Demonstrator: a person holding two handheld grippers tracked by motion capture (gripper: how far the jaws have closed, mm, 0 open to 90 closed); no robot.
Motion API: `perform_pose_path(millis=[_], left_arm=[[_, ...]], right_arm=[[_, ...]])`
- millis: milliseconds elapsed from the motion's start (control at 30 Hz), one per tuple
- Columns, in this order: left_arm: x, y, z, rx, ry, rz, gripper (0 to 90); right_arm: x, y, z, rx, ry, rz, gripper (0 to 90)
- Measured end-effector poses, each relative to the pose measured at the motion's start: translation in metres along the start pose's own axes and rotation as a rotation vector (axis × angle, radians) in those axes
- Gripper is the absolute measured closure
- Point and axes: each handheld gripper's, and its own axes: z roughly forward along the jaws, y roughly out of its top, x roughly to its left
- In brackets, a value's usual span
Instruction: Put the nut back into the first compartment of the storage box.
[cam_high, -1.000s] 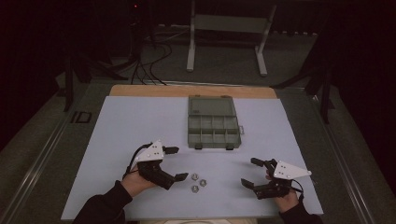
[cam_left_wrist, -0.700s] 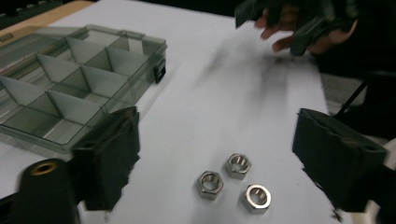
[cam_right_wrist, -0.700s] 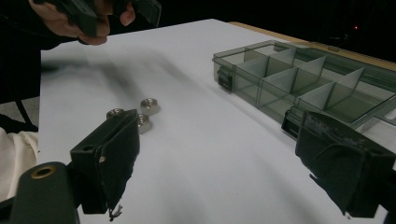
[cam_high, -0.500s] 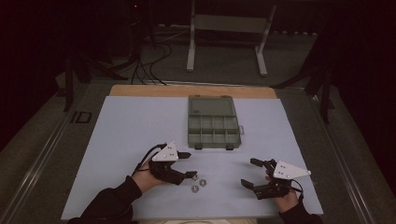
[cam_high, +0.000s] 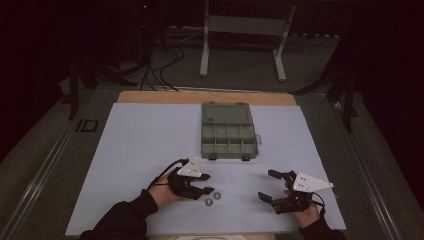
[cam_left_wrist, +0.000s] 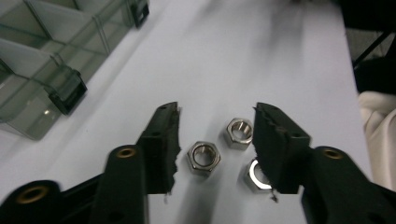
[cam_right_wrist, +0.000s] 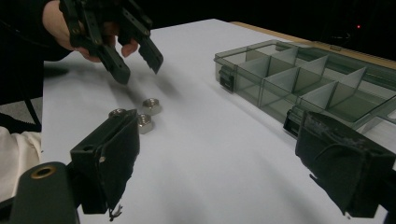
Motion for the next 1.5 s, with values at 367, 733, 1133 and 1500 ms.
perform_pose_path(millis=[367,733,1133,1500], left_arm=[[0.001,-0.001,0.018,0.105,0.013,0.039,58.8],[0.001,-0.002,0.029,0.185,0.024,0.054,66.9],[0.002,0.003,0.031,0.221,0.029,0.027,70.6],[0.0,0.016,0.014,0.181,0.049,0.026,70.7]], right_arm=[[0.0,0.0,-0.001,-0.001,-0.001,-0.001,13.8],[0.0,0.0,-0.001,-0.002,0.002,-0.001,13.8],[0.0,0.0,-0.001,-0.003,0.002,0.0,13.9],[0.001,0.0,-0.001,-0.002,-0.001,-0.002,13.8]])
